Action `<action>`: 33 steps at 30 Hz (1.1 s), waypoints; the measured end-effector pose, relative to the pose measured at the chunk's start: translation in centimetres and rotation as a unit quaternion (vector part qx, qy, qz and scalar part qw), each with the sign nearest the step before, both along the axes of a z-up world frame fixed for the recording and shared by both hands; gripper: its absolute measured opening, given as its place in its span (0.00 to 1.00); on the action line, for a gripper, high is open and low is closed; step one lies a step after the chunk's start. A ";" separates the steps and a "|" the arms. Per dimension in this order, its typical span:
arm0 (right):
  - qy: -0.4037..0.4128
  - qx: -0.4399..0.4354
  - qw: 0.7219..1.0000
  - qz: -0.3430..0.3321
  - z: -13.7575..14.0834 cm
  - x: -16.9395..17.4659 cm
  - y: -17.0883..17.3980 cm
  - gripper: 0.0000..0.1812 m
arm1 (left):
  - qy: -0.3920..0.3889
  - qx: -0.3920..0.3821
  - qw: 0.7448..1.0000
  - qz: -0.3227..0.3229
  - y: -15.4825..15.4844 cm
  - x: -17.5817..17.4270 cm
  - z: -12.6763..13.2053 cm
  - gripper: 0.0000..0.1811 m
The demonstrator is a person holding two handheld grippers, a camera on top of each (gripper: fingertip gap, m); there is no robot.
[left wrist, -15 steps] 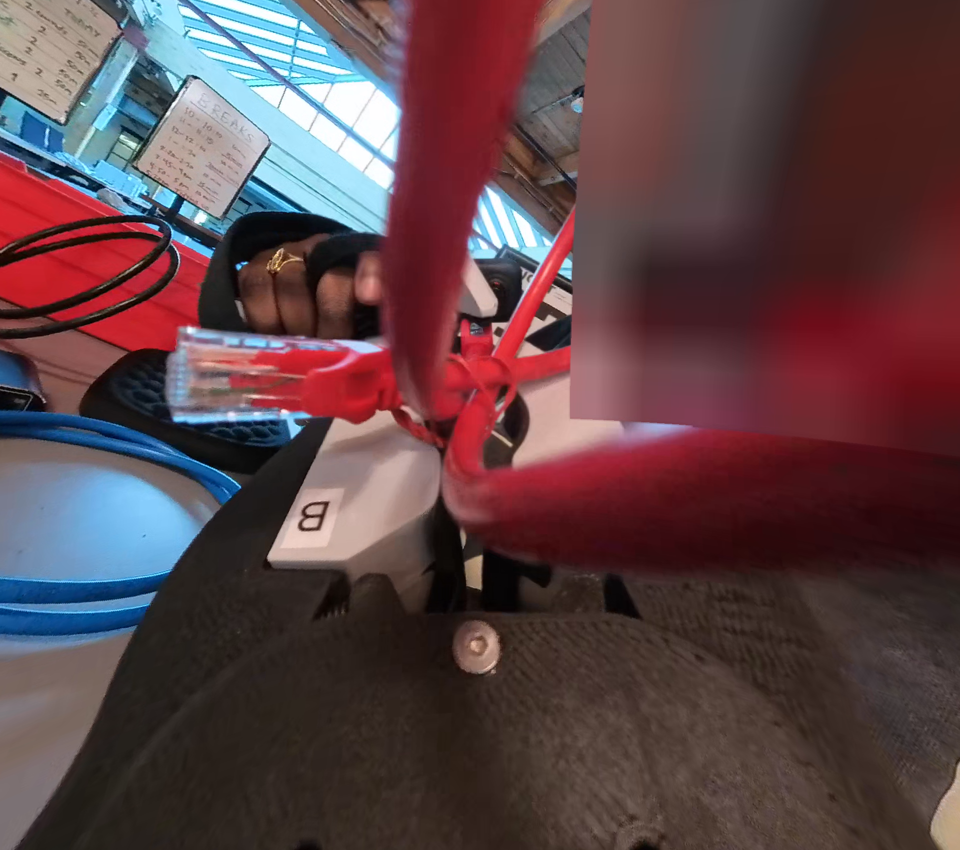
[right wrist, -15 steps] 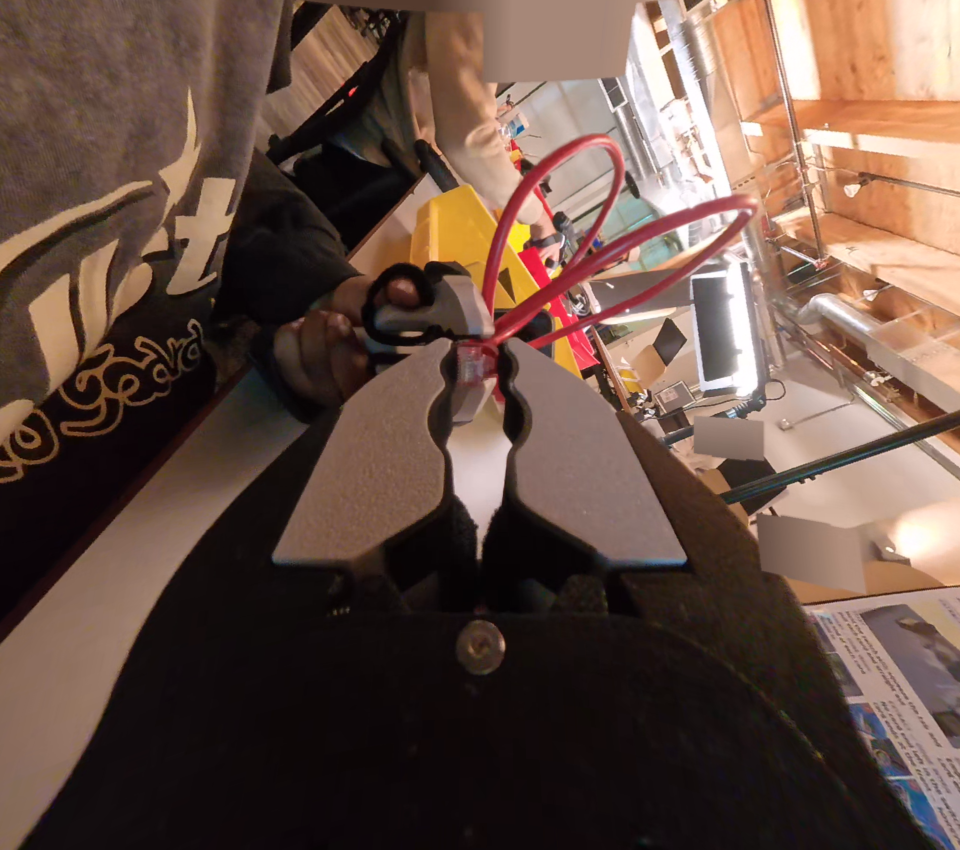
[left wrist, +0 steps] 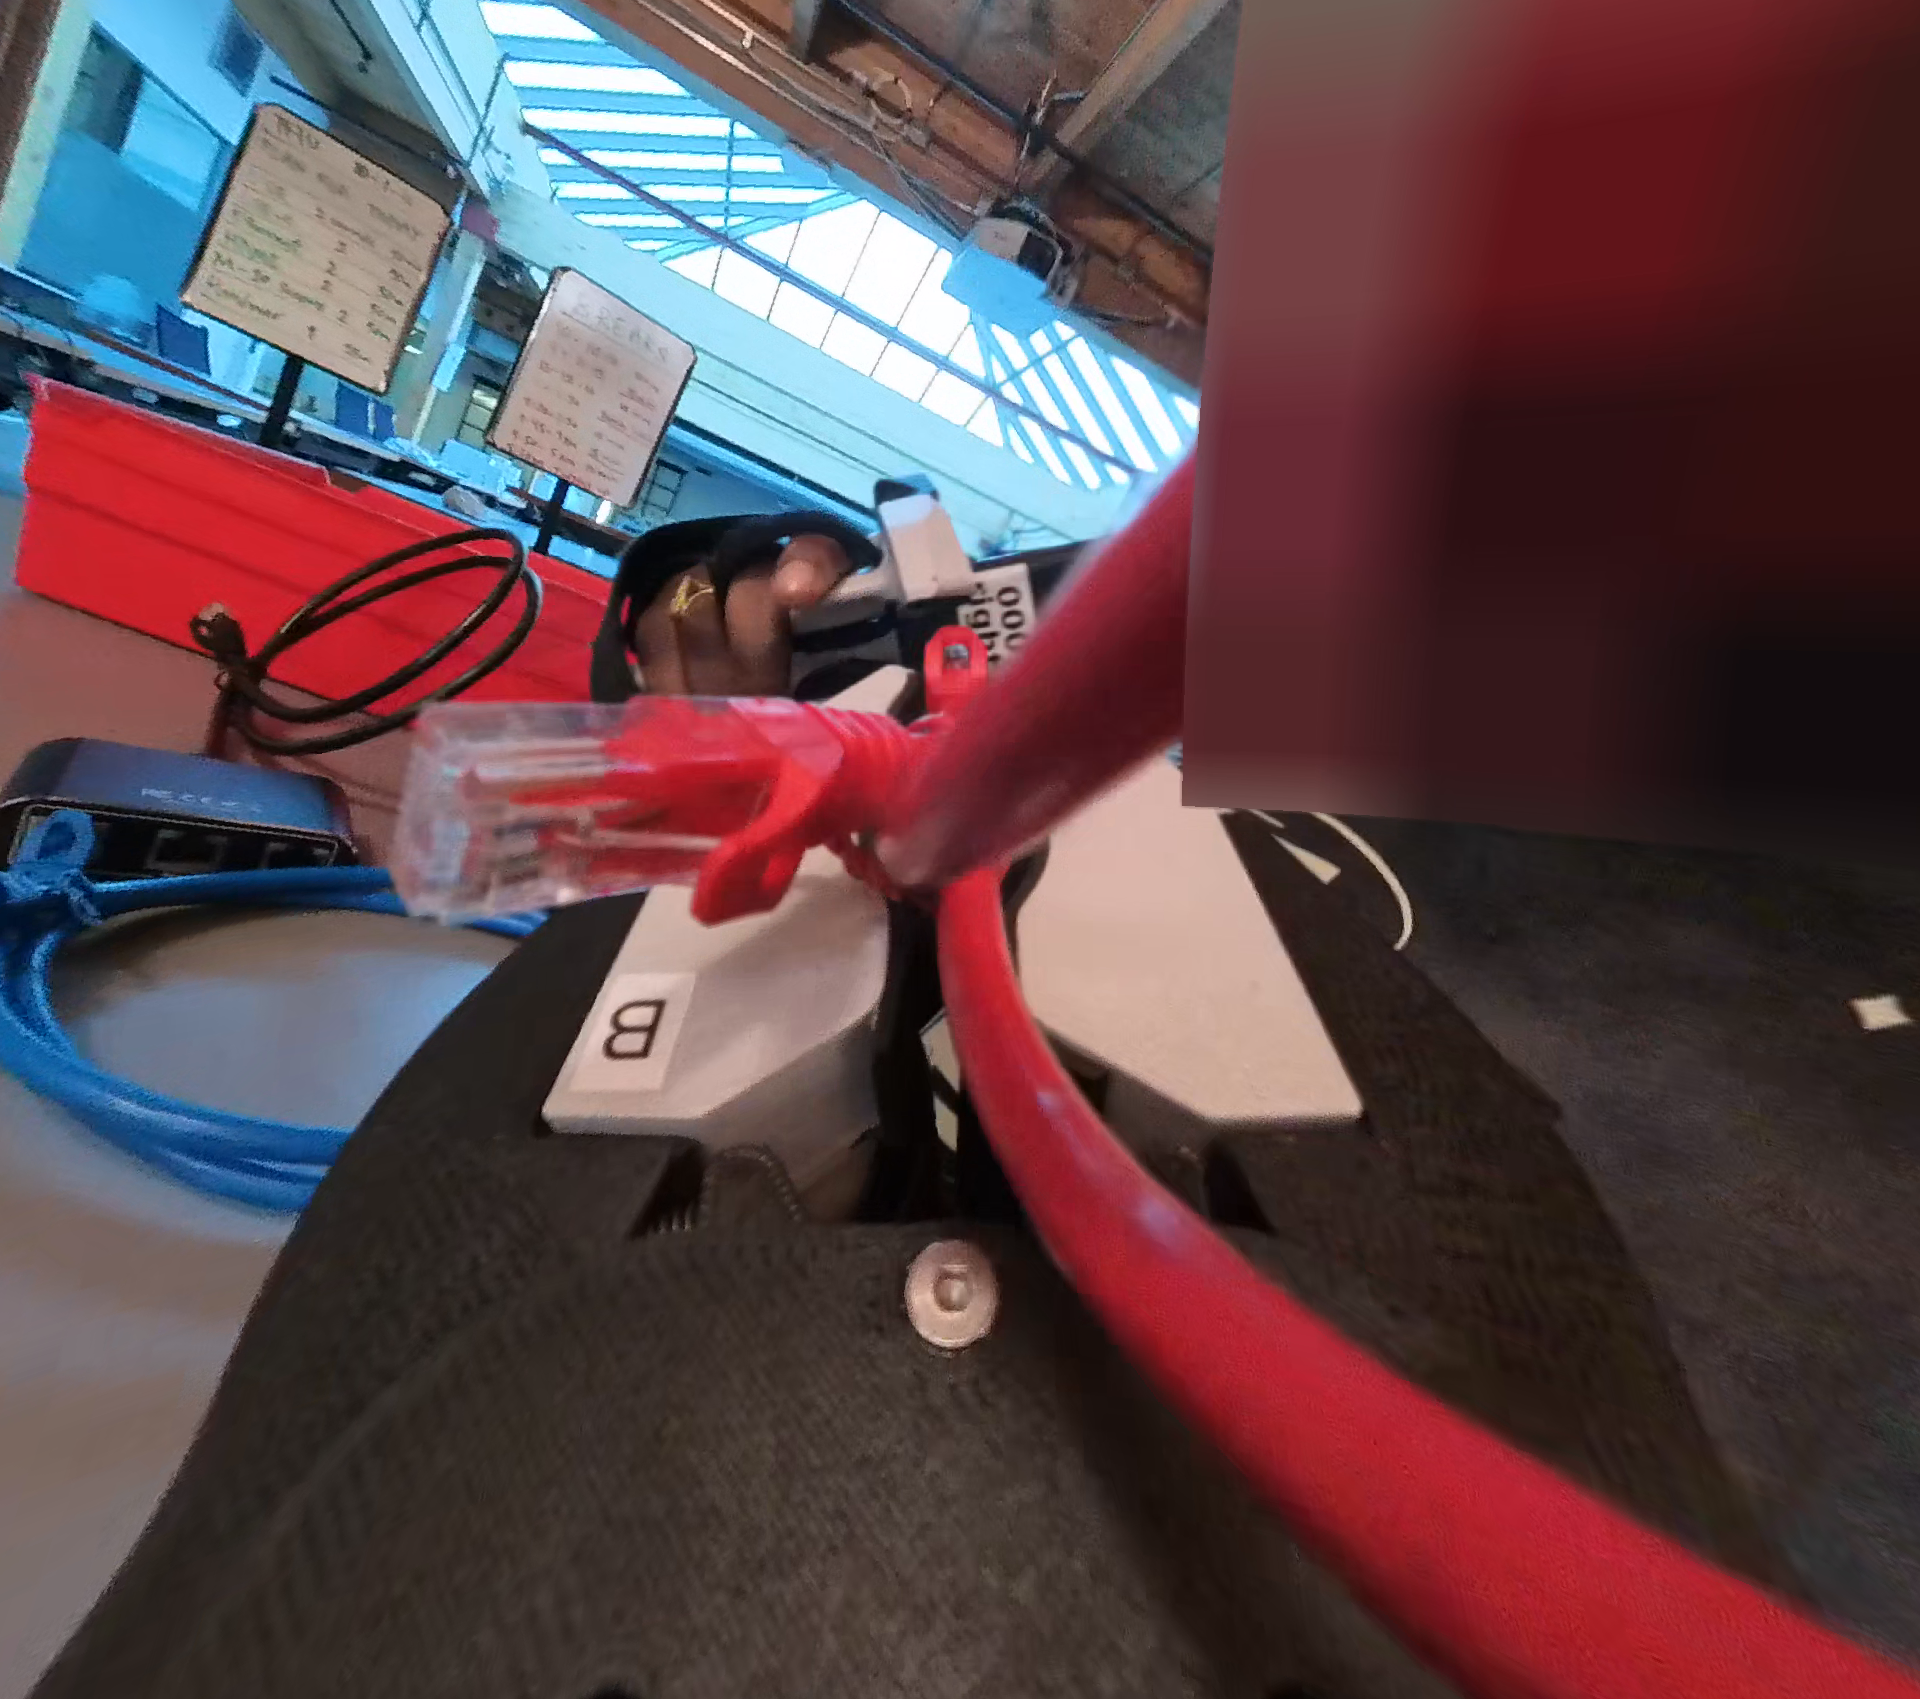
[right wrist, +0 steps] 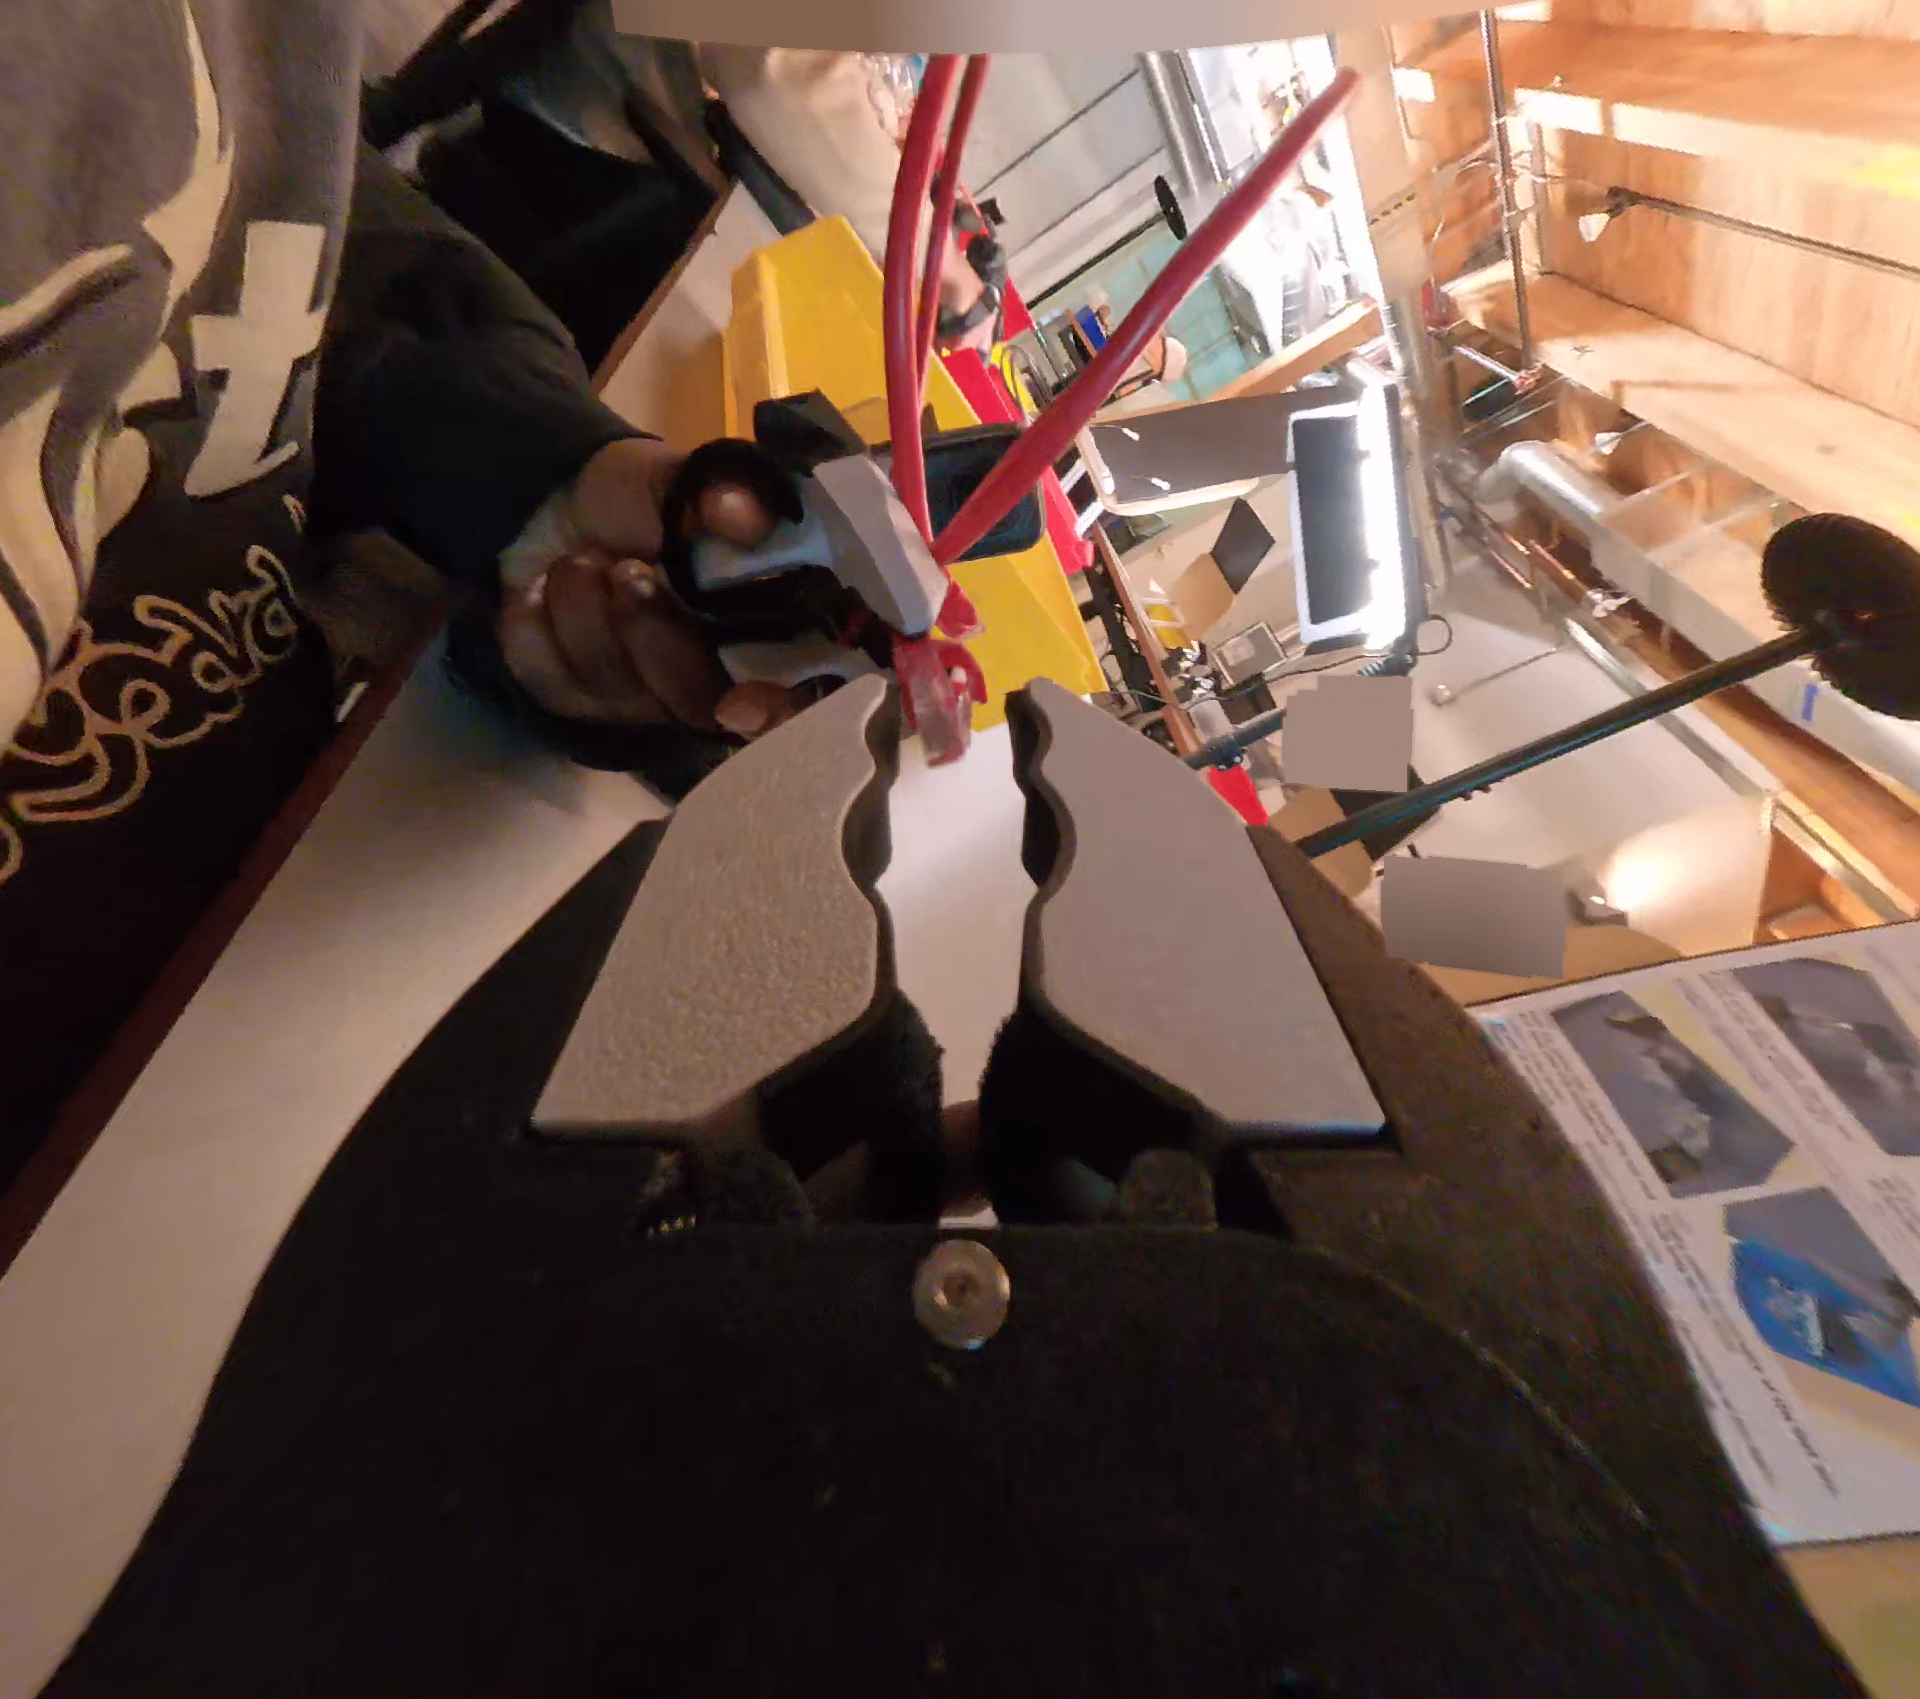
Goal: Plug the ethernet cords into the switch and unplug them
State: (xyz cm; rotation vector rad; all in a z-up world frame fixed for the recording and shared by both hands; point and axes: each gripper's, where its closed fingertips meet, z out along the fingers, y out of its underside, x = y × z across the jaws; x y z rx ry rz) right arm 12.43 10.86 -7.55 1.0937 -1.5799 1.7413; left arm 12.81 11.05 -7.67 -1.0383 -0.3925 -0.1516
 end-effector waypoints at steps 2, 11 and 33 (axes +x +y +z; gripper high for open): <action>0.005 0.000 1.000 0.000 0.0 0.2 0.0 0.13 | 0.004 -0.013 1.000 0.009 0.2 -0.1 -0.2 0.06; 0.032 0.015 0.999 0.008 -0.5 0.0 0.0 0.08 | -0.011 -0.027 1.000 0.005 0.6 -0.3 -0.6 0.07; -0.125 0.520 0.827 -0.176 -5.4 -15.8 7.4 0.53 | 0.017 -0.053 0.997 0.057 0.8 -0.8 -0.9 0.06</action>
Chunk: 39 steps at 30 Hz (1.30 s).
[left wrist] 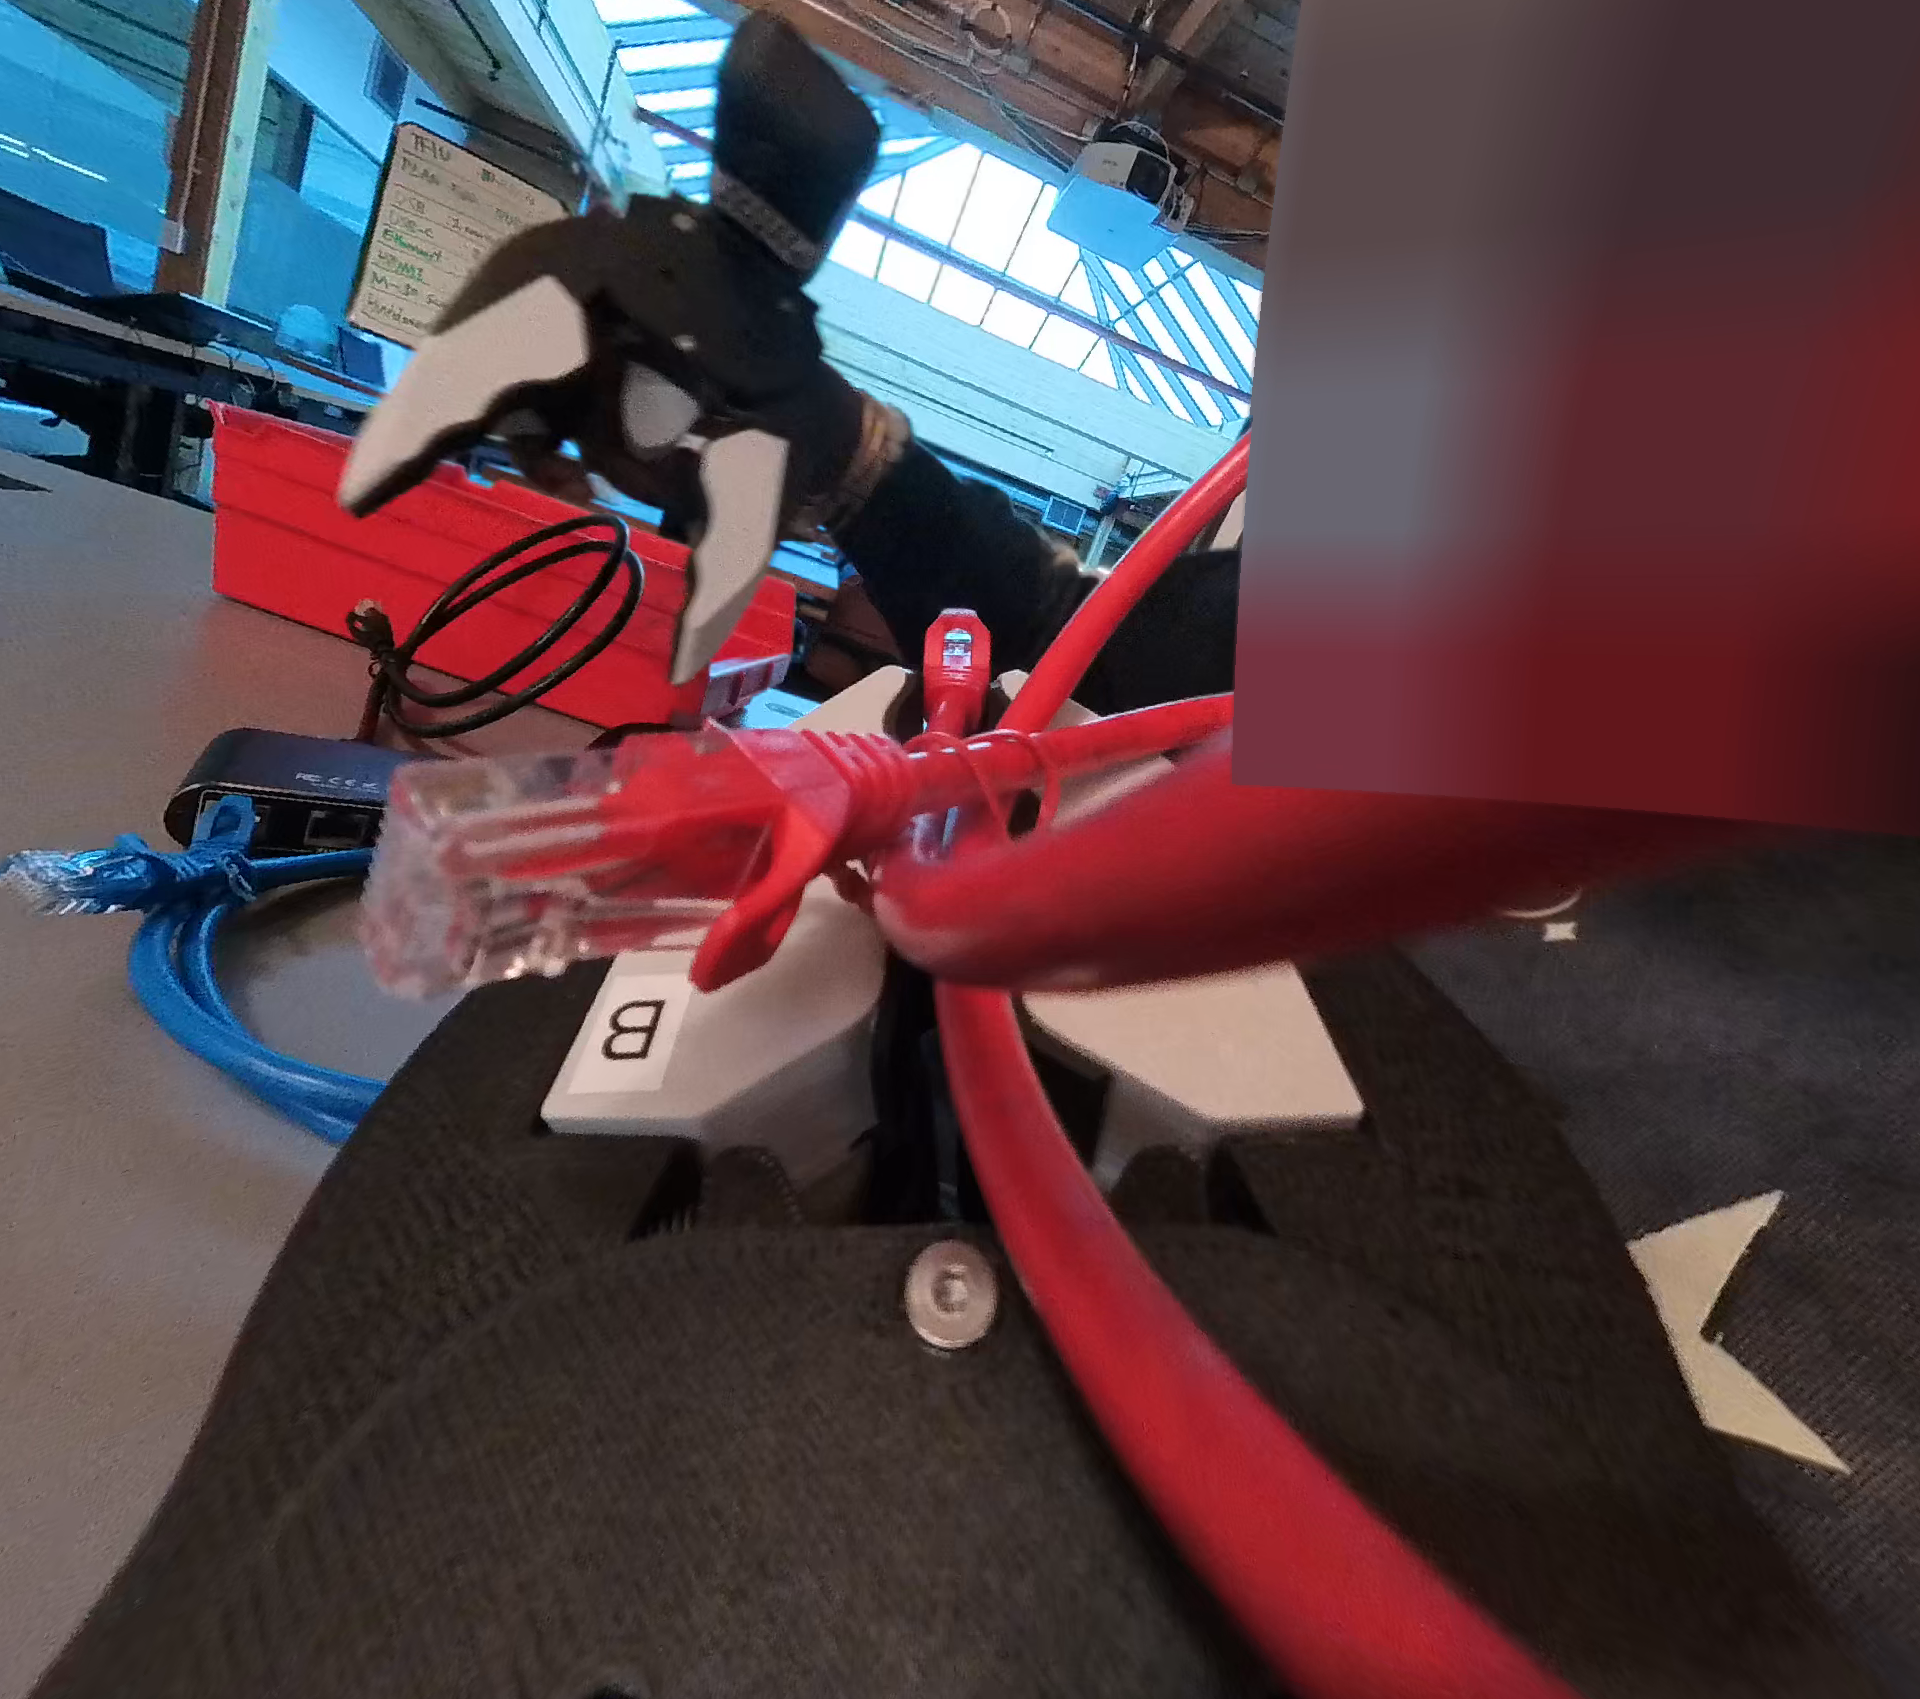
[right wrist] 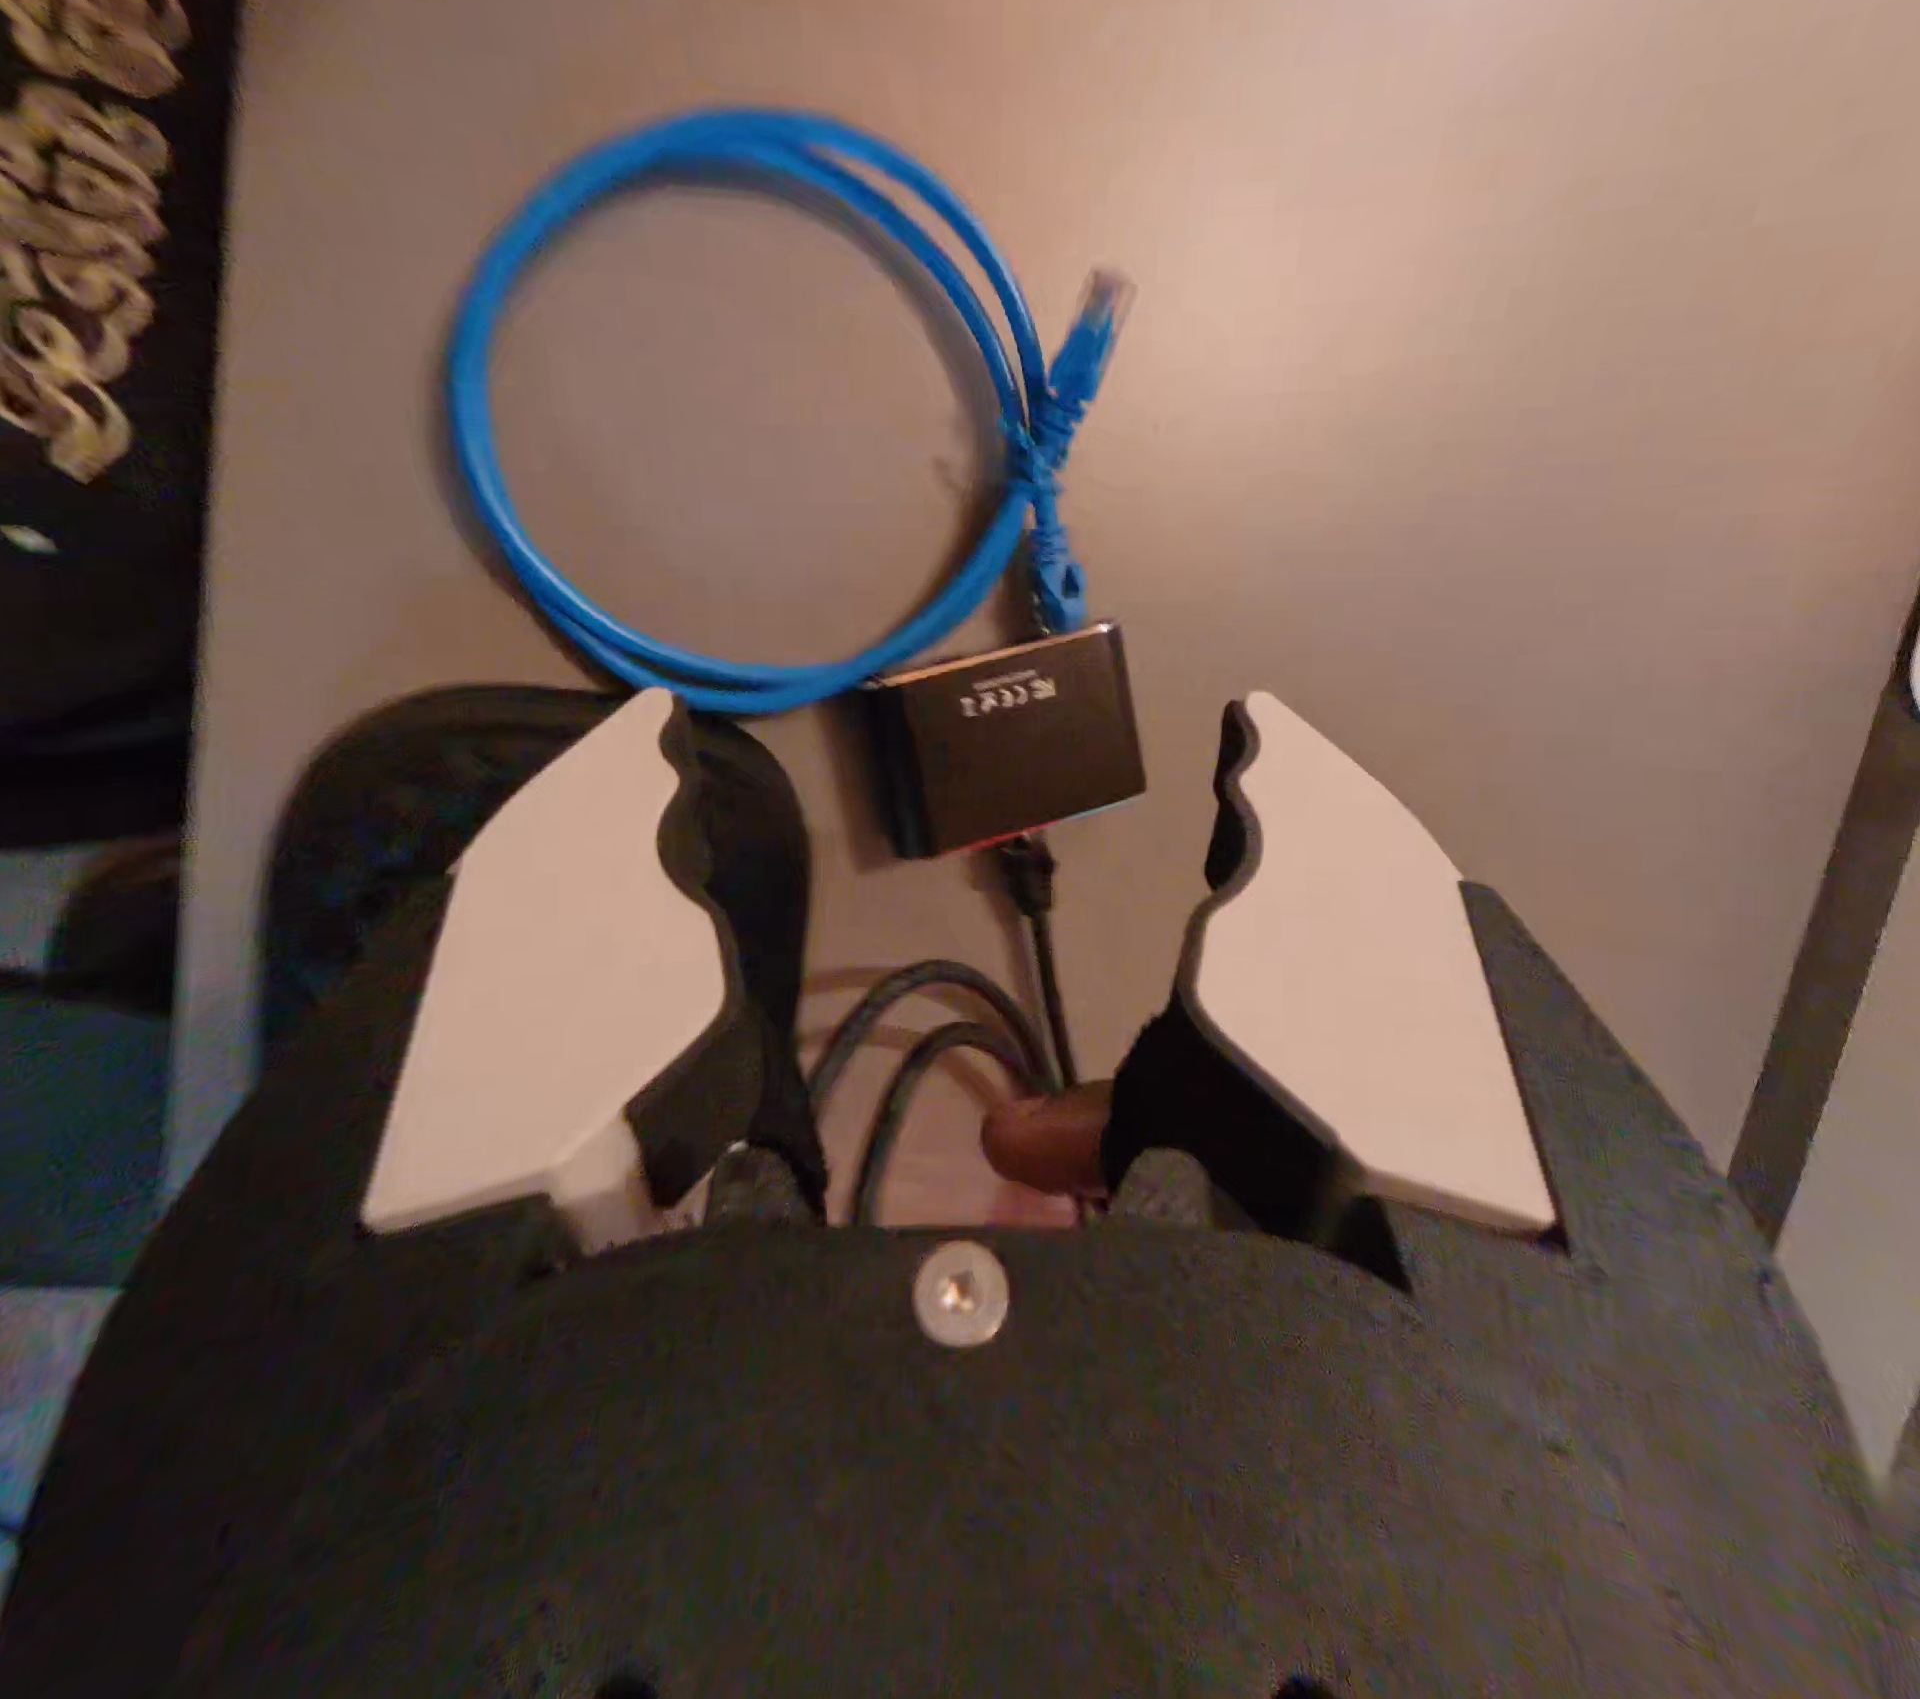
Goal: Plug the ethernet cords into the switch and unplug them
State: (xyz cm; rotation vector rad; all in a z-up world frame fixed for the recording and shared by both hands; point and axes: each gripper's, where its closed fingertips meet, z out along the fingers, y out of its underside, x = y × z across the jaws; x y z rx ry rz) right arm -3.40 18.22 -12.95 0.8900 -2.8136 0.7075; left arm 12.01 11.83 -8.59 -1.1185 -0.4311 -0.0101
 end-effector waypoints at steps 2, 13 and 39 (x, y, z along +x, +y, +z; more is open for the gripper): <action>-0.004 0.041 0.999 0.023 -1.8 -1.4 -0.2 0.55 | 0.003 0.002 1.000 0.003 -0.1 0.0 0.1 0.06; -0.065 0.099 0.991 0.057 -8.8 -3.5 -0.4 0.49 | 0.007 0.001 1.000 0.007 -0.1 0.0 0.1 0.06; 0.042 -0.013 0.995 -0.092 -4.4 2.6 3.6 0.68 | 0.008 0.001 1.000 0.008 0.0 0.0 0.1 0.06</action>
